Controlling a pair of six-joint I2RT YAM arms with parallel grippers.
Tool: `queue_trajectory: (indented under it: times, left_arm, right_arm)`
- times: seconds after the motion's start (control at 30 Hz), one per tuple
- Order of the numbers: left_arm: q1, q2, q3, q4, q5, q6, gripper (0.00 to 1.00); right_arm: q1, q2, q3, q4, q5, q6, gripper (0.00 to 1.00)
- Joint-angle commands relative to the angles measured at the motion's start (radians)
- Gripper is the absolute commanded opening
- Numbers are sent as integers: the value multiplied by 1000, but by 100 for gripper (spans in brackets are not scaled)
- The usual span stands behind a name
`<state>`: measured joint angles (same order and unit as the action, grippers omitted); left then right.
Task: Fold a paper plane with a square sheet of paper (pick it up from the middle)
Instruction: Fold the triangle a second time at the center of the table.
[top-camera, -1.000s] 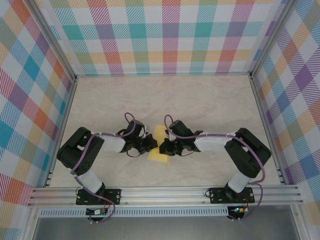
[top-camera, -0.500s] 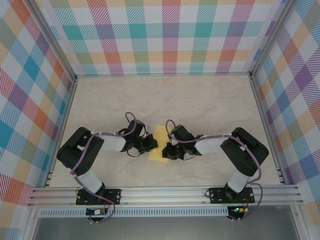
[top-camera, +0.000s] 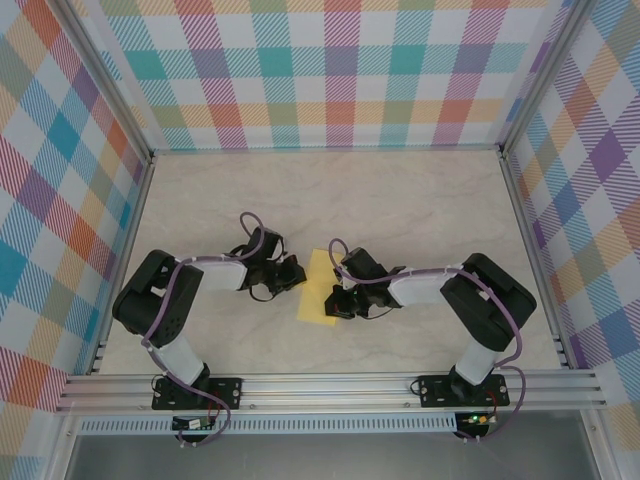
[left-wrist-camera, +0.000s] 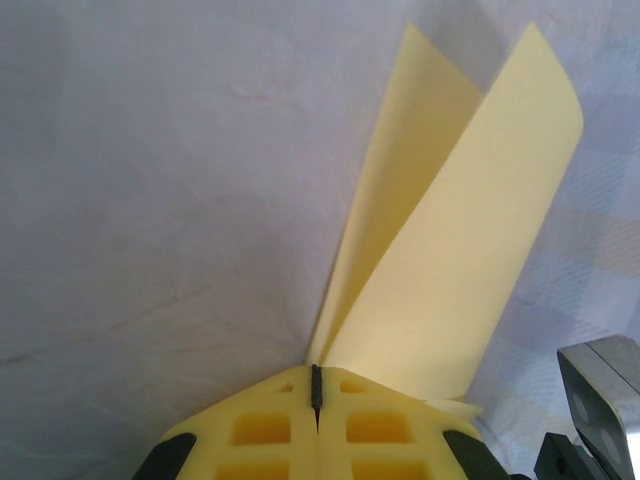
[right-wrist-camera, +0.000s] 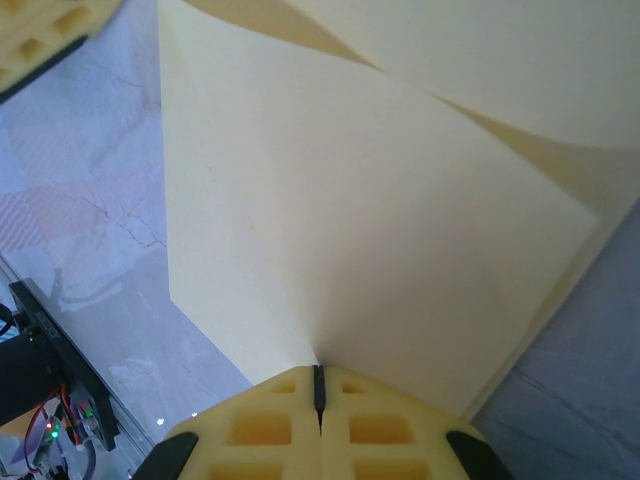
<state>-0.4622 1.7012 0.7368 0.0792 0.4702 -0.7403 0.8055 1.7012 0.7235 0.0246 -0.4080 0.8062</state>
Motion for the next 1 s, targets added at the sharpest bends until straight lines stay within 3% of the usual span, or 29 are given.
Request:
queue_trajectory:
  times: [0.0, 0.37, 0.7, 0.87, 0.97]
  left_arm:
    - [33, 16, 37, -58, 13, 49, 0]
    - [23, -225, 5, -110, 71, 46, 0]
    - [-44, -77, 0, -29, 195, 66, 0]
    - [-49, -15, 3, 6, 193, 71, 0]
    - [-50, 26, 21, -54, 151, 127, 0]
  right_arm:
    - [6, 48, -24, -163, -9, -25, 4]
    - [6, 54, 36, -210, 8, -32, 5]
    - [6, 57, 70, -228, 5, -39, 6]
    - [6, 53, 95, -276, 17, -58, 7]
    - [6, 45, 105, -285, 17, -59, 7]
